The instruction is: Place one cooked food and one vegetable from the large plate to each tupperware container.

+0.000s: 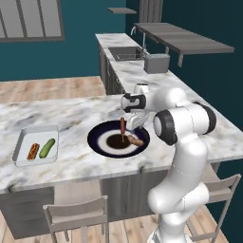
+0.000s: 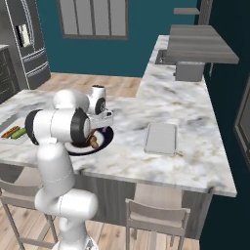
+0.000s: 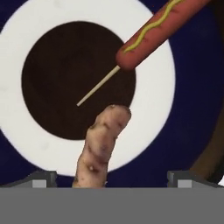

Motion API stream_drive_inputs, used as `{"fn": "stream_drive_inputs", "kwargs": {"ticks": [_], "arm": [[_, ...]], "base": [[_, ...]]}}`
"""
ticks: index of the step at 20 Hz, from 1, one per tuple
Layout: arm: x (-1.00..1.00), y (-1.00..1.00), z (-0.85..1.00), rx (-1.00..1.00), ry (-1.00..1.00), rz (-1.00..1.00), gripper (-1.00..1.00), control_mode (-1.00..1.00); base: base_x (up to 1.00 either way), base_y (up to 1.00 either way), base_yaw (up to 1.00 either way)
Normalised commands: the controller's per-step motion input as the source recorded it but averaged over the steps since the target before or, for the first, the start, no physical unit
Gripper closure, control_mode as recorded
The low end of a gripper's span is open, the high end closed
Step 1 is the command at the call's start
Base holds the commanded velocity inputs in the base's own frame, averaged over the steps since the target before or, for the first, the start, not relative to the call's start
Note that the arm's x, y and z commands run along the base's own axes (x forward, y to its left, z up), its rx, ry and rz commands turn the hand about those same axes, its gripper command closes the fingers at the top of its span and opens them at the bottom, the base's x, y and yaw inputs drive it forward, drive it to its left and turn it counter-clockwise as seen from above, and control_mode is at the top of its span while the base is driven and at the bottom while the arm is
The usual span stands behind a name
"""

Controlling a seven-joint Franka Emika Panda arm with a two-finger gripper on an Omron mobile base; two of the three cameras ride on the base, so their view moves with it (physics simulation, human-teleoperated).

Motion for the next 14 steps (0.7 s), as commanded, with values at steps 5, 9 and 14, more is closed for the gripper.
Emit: {"fn": "stream_drive_inputs", "kwargs": {"ticks": [5,9,14], "arm": [[-0.09,0.15,-0.4,-0.1,-0.01,0.0,-1.0,-1.0],[-0.06,0.09,-0.39,-0.11,0.0,0.0,-1.0,-1.0],[0.0,0.0,-0.4,-0.04,0.0,-0.01,-1.0,-1.0]], "base": [[0.0,0.0,0.0],[0.0,0.0,0.0],[0.0,0.0,0.0]]}}
